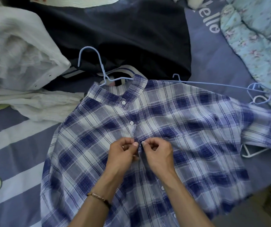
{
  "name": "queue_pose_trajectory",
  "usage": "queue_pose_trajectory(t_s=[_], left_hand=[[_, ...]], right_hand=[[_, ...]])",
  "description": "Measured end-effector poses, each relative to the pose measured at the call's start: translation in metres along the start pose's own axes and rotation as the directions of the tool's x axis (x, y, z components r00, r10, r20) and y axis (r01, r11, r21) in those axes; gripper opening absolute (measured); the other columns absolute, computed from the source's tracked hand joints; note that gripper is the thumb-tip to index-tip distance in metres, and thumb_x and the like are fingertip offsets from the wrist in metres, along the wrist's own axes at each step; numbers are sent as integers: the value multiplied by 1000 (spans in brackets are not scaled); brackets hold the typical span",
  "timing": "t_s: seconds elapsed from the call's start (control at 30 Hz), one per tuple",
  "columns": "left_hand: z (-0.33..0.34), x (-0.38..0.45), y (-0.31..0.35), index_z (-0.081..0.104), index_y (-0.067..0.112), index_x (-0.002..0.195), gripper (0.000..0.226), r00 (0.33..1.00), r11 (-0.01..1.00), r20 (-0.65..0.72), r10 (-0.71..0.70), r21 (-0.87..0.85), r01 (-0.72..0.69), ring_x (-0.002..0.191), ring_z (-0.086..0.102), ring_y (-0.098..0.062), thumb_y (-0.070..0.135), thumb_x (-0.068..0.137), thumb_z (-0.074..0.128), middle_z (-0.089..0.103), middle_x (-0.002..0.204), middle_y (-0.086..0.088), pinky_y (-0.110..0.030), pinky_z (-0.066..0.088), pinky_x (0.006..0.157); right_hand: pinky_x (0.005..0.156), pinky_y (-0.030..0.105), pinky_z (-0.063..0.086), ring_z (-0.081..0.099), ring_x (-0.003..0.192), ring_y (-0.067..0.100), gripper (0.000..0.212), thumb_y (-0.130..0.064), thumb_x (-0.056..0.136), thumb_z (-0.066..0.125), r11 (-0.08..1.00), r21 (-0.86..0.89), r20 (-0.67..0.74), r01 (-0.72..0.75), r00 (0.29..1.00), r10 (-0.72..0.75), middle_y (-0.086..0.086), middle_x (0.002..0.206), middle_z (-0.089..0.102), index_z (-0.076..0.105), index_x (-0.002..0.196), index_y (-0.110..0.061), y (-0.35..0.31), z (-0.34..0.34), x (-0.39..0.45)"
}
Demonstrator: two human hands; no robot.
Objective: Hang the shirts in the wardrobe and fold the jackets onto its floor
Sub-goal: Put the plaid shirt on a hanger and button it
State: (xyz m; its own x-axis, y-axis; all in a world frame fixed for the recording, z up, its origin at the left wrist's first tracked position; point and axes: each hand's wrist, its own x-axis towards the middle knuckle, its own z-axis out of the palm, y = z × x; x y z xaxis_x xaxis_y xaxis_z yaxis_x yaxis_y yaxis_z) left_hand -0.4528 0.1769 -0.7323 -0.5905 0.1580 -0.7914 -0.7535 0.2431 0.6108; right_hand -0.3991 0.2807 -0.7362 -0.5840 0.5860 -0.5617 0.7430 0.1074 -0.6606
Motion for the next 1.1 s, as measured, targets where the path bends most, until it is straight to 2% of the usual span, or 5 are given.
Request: queue_pose_trajectory(t_s=[0.2, 0.5, 0.67, 0.87, 1.1], left_hand=[[-2, -2, 0, 67, 5, 86, 7, 998, 990, 7, -55, -133, 55, 60, 63, -12, -2, 88, 68, 63, 72, -4, -22, 55, 57], [-3, -11, 2, 69, 0, 83, 6, 1000, 994, 4, 3, -110, -3, 79, 74, -29, -4, 87, 67, 73, 83, -19, -31, 60, 68], [1, -9, 3, 70, 2, 84, 5, 998, 994, -55, -5, -112, -1, 66, 70, -19, -3, 86, 70, 69, 72, -8, -27, 59, 65], [7, -13, 5, 71, 4, 87, 4, 999, 995, -31, 7, -102, -11, 70, 73, -17, 0, 86, 71, 73, 74, -7, -20, 55, 59], [6, -12, 5, 71, 2, 84, 14, 1000, 987, -13, -18, -160, 16, 78, 74, -23, -11, 85, 66, 73, 83, -15, -22, 58, 64]], right_hand=[[59, 18, 46, 60, 61, 3, 13, -16, 85, 72, 965, 236, -100, -118, 984, 145, -6, 69, 69, 71, 73, -21, -8, -3, -12], [60, 18, 54, 64, 65, 2, 11, -18, 84, 73, 996, 90, -90, -9, 996, 18, -8, 72, 68, 70, 74, -22, -11, 3, -19], [66, 18, 47, 57, 72, 2, 8, -16, 88, 68, 988, -97, -349, 121, 925, -148, -7, 84, 62, 68, 81, -18, -4, 6, -17], [69, 27, 56, 64, 75, 5, 8, -15, 85, 72, 976, -6, -260, 217, 942, -211, -10, 83, 63, 69, 78, -18, 3, 12, -22], [70, 23, 55, 66, 76, 7, 15, -13, 87, 71, 986, 148, -95, 77, 993, -63, -7, 82, 67, 69, 76, -23, 2, 2, -14]])
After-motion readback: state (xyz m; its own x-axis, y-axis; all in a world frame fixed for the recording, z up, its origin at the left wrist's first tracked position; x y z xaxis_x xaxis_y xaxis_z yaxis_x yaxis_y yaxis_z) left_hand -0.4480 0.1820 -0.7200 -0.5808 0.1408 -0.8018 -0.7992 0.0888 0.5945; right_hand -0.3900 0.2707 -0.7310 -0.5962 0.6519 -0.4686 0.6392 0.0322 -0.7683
